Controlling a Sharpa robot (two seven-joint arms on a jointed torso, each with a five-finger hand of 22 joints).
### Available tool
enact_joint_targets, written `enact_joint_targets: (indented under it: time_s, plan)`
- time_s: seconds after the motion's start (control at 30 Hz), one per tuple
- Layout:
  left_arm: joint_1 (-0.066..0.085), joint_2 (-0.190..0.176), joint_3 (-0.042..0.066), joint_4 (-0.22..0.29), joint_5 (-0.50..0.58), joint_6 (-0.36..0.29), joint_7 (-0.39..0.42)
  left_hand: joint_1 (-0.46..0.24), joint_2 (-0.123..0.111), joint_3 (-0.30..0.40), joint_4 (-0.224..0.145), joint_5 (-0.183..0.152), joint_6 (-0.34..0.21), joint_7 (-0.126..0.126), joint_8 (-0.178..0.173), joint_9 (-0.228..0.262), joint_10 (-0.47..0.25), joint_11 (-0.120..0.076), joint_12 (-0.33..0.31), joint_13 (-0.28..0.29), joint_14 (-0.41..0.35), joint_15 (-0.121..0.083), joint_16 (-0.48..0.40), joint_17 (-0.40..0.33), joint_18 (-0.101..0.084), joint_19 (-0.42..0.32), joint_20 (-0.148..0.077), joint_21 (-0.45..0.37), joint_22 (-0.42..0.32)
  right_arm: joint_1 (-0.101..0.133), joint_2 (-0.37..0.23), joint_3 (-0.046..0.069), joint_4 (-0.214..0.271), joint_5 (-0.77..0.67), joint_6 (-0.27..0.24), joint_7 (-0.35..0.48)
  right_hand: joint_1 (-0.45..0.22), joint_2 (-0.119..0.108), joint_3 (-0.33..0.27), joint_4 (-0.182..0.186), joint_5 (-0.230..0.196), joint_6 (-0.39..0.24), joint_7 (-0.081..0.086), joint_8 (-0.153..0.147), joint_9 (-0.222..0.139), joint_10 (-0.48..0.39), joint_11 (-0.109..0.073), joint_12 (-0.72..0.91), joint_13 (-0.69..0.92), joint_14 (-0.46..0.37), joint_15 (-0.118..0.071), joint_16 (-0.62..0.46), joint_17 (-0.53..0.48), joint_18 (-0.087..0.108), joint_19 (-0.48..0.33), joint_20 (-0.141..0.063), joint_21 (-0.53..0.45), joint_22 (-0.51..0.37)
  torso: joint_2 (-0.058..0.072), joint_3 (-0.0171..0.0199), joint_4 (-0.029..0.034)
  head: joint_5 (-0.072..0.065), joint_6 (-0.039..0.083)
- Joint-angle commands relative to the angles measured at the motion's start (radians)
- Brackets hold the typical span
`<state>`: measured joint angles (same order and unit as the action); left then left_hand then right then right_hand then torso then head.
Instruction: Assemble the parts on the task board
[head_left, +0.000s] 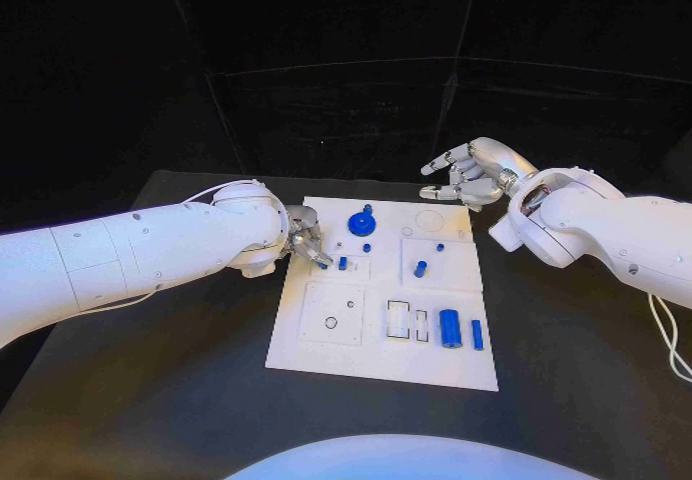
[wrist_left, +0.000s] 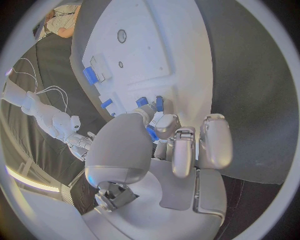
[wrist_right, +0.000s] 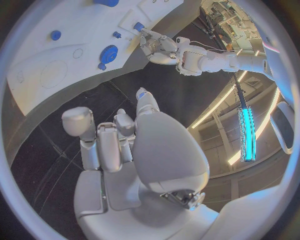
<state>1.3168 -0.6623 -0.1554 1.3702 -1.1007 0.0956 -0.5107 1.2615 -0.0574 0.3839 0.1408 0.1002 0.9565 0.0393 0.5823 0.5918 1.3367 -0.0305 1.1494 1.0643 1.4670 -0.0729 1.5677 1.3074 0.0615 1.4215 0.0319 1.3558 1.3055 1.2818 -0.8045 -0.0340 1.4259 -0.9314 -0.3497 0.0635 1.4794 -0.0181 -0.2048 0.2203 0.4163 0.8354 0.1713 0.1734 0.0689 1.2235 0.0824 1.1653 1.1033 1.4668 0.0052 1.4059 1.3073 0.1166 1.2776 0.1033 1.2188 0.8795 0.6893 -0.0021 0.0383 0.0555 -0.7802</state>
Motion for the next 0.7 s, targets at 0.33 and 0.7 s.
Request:
enact_joint_targets:
  time_s: [0.33,0.7]
  plan:
    - [-0.003,0.009,-0.002,-0.012,0.0,0.025,-0.009,-0.091,-0.026,-0.078,0.044,-0.001,0.03,-0.009,0.012,0.001,0.012,-0.006,0.014,0.009,0.104,-0.013,0.003,0.263,0.004,0.009,-0.005,0.006,0.006,0.002,-0.007,0.001,0.007,0.002,0.005,-0.001,0.009,0.001,-0.005,-0.005,-0.013,-0.006,-0.001,0.007,0.0,-0.006,-0.002,-0.003,-0.002,0.039,-0.005,-0.005,0.002,0.01,-0.007,0.001,-0.005,-0.001,0.0,-0.0004,0.0008,-0.004,0.003]
    - [-0.003,0.018,-0.002,-0.025,0.0,0.012,-0.009,-0.112,-0.02,-0.121,0.073,-0.001,0.034,-0.01,0.015,0.001,0.014,-0.006,0.018,0.012,0.104,-0.014,0.003,0.263,0.003,0.01,-0.006,0.007,0.01,0.002,-0.008,0.001,0.008,0.002,0.007,-0.003,0.005,0.003,-0.009,-0.003,-0.022,-0.008,0.0,0.008,0.0,-0.006,-0.001,-0.002,-0.003,0.039,-0.005,-0.007,0.001,0.011,-0.007,0.001,-0.007,-0.004,0.0,-0.0007,-0.0001,-0.004,0.005]
